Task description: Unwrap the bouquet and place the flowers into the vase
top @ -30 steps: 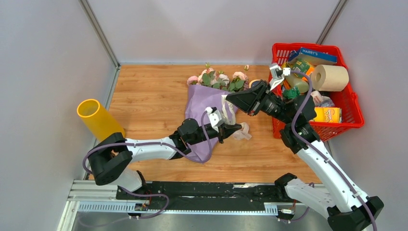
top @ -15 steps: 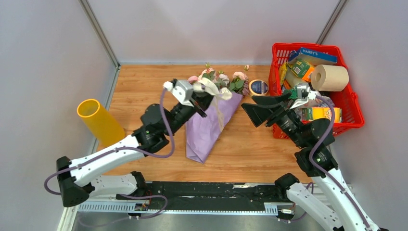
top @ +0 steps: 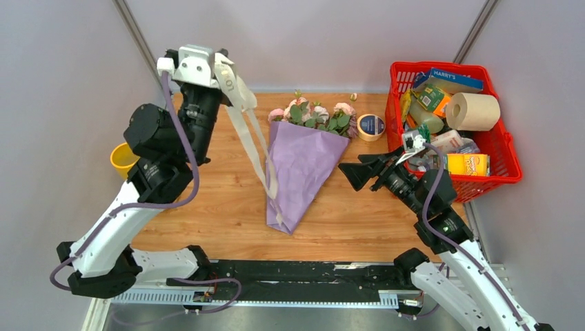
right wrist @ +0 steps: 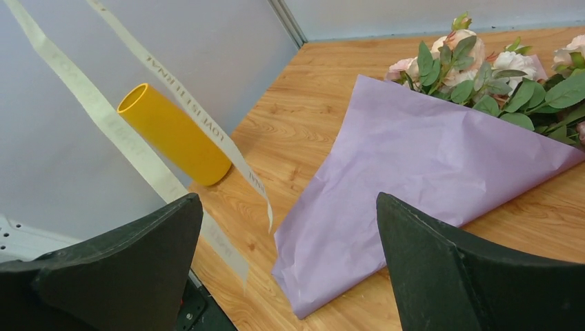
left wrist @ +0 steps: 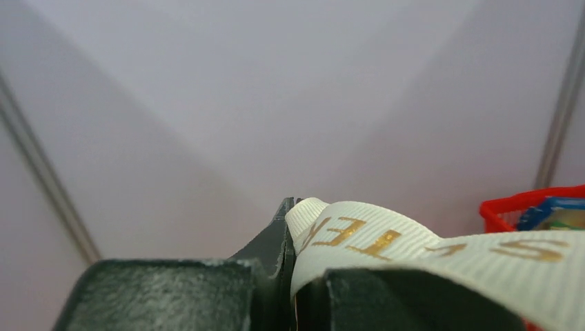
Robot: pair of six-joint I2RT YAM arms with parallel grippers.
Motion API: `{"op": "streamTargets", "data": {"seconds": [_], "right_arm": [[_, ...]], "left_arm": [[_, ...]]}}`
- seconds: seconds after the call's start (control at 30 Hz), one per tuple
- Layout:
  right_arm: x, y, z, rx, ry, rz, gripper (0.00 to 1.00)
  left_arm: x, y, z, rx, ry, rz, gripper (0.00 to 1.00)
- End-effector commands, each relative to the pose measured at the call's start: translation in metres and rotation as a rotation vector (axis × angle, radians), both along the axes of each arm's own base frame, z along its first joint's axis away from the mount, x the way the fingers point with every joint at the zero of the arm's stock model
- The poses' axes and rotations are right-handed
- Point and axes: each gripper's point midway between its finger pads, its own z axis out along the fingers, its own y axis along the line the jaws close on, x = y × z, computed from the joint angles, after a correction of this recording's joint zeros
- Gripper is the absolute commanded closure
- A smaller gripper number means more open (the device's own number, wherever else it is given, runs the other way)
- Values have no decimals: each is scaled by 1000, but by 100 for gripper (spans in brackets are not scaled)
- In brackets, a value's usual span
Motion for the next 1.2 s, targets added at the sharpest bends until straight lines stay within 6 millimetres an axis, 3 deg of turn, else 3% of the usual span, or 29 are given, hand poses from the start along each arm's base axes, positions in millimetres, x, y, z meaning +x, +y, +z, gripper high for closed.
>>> {"op": "streamTargets", "data": {"seconds": [0.0,0.2,0.33,0.37,0.43,0.47,0.5,0.63,0.73,0.77,0.87,0.97,1.0,1.03,1.07,1.1,1.17], "right_arm": [[-8,1,7,8,-40,25,1],[-6,2,-5,-14,-21,29,1],[-3,4,-20,-29,11,33,1],[-3,4,-23,-33,14,34,0],[-2,6,-30,-43,29,39,1],[-1,6,-34,-50,36,42,1],[-1,7,-38,-60,39,47,0],[7,10,-52,-110,57,45,0],[14,13,-64,-139,85,45,0],[15,14,-68,-144,98,49,0],[20,18,-79,-149,137,51,0],[25,20,-83,-165,151,54,0],[27,21,-83,-172,149,54,0],[28,21,-82,-174,151,54,0],[28,22,-81,-174,150,54,0],[28,22,-78,-172,146,56,0],[28,22,-73,-167,147,57,0]], "left_arm": [[36,30,-22,160,78,202,100],[94,78,-27,174,99,367,100],[141,123,-34,238,123,484,100],[156,126,-40,257,145,497,100],[183,148,-48,278,184,548,100],[199,168,-50,275,201,601,100],[206,178,-51,244,207,623,100],[227,252,-34,69,144,802,100],[247,266,-26,77,61,849,100],[251,276,-29,79,62,862,100],[289,284,-68,99,126,860,100],[329,289,-131,110,261,850,100],[335,290,-142,103,283,847,98],[345,290,-165,113,339,840,86],[349,290,-172,114,356,835,75],[356,289,-186,111,384,830,55],[360,289,-198,112,412,828,34]]}}
